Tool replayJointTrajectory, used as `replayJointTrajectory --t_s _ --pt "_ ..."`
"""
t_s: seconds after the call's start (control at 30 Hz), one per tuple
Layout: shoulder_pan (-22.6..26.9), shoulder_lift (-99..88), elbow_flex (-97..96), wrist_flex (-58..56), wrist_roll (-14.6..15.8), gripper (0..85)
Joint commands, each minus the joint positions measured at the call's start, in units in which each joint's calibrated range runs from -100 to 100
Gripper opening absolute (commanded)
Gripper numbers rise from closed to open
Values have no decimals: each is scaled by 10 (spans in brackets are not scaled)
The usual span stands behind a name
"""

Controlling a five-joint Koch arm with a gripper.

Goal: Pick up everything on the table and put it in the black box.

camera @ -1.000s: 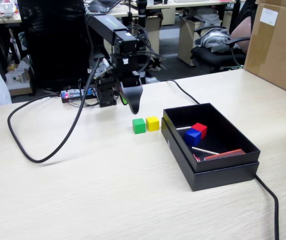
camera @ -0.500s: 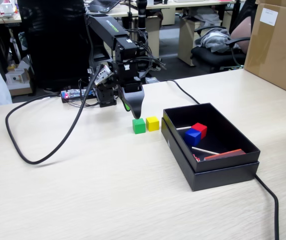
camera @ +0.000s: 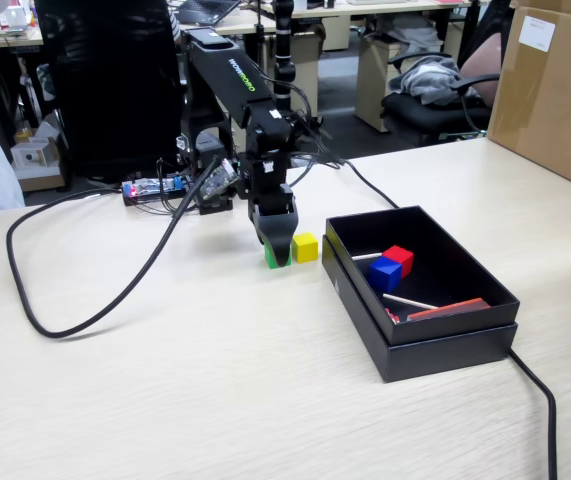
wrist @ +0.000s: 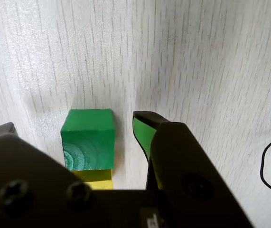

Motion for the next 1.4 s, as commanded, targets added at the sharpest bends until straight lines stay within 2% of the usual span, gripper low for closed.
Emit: replayJointTrajectory --t_s 0.0,0.17,0.33,0.5,0.57,0.63,0.8,0.93,1.13,1.37 --pt "0 7 35 0 4 468" --pt "-1 34 35 0 5 414" --pt "-4 51 48 1 4 249" --pt "-10 48 48 0 1 231" --pt "-17 19 49 0 -1 160" --pt "-25 -20 55 0 -7 126" --pt "-42 -123 101 -35 -27 126" --pt "-34 -166 197 -73 -32 126" --pt "13 -38 412 -78 -33 128" --pt "52 237 651 -108 -31 129"
